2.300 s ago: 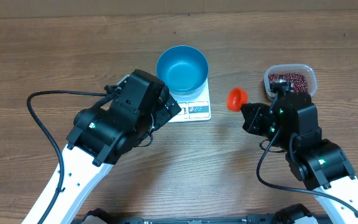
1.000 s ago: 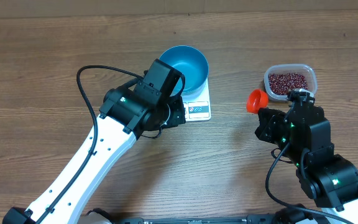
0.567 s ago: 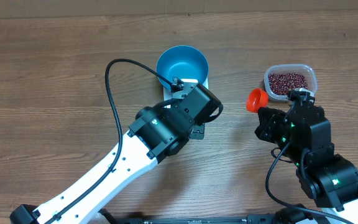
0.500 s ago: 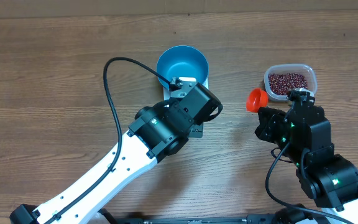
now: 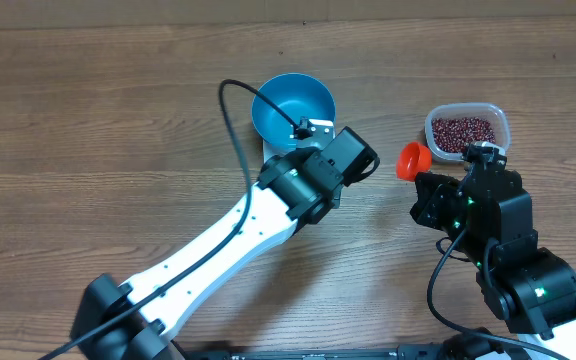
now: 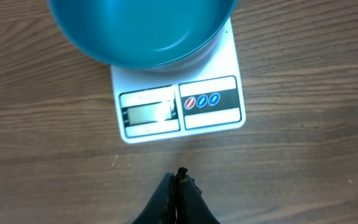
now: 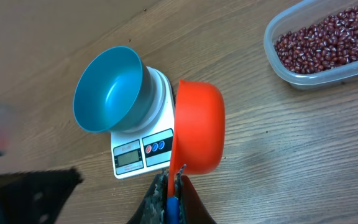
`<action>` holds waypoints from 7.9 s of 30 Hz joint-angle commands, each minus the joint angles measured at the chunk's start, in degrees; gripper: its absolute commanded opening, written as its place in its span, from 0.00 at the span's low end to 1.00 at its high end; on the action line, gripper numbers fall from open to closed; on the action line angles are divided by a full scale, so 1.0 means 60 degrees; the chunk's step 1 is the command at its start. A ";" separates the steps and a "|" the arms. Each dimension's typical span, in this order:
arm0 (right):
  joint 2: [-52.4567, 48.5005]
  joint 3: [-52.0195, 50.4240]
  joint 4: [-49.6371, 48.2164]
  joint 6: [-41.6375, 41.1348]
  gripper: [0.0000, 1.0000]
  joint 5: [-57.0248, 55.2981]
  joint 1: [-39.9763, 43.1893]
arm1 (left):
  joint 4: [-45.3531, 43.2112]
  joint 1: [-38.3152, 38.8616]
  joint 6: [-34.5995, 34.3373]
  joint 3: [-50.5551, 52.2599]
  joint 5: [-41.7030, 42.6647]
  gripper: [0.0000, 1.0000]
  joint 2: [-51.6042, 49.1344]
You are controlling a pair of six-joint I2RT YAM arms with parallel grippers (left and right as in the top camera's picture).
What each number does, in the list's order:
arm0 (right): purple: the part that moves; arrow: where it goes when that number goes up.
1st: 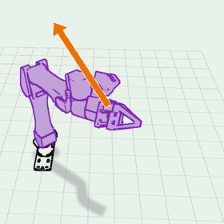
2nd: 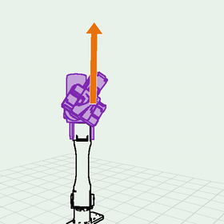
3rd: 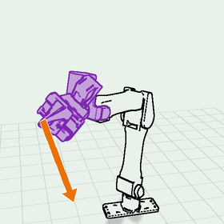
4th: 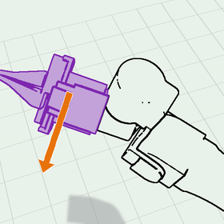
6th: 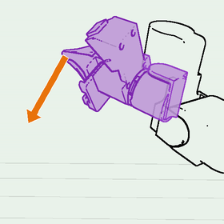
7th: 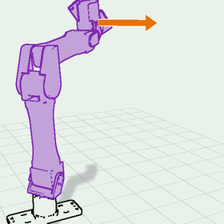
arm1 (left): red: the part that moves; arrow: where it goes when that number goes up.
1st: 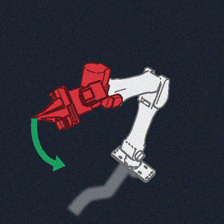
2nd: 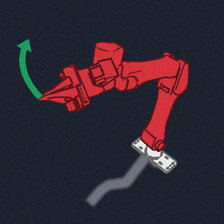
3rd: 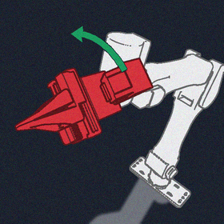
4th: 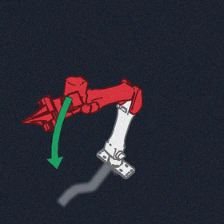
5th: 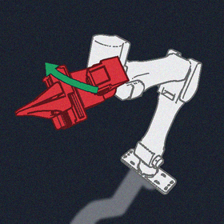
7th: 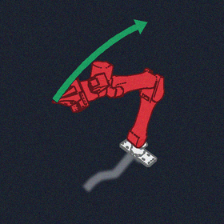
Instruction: Scoop item into bowl and weigh 150g on scale
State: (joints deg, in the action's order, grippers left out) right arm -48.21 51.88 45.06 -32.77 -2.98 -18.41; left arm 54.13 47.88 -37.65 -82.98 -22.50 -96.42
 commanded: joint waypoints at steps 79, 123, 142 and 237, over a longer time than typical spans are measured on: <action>-0.0656 0.0375 -0.0211 0.0004 0.04 0.0015 0.0022 | -0.1996 -0.1060 0.2430 0.0080 0.1687 0.04 -0.3217; -0.0656 0.0375 -0.0251 0.0000 0.04 0.0015 0.0022 | -0.3767 -0.1122 0.2157 0.0080 -0.0561 0.04 -0.1974; -0.0659 0.0375 -0.0321 0.0000 0.04 0.0018 0.0022 | -0.4091 -0.1370 0.1796 0.0080 -0.0557 0.04 -0.2382; -0.0656 0.0375 -0.0357 0.0000 0.04 0.0270 0.0018 | -0.5173 -0.1424 0.8280 0.5278 0.3898 0.04 0.2208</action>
State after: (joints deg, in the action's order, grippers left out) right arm -52.36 51.88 43.29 -32.77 -1.65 -18.41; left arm 27.03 39.64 11.18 -55.40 1.87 -83.37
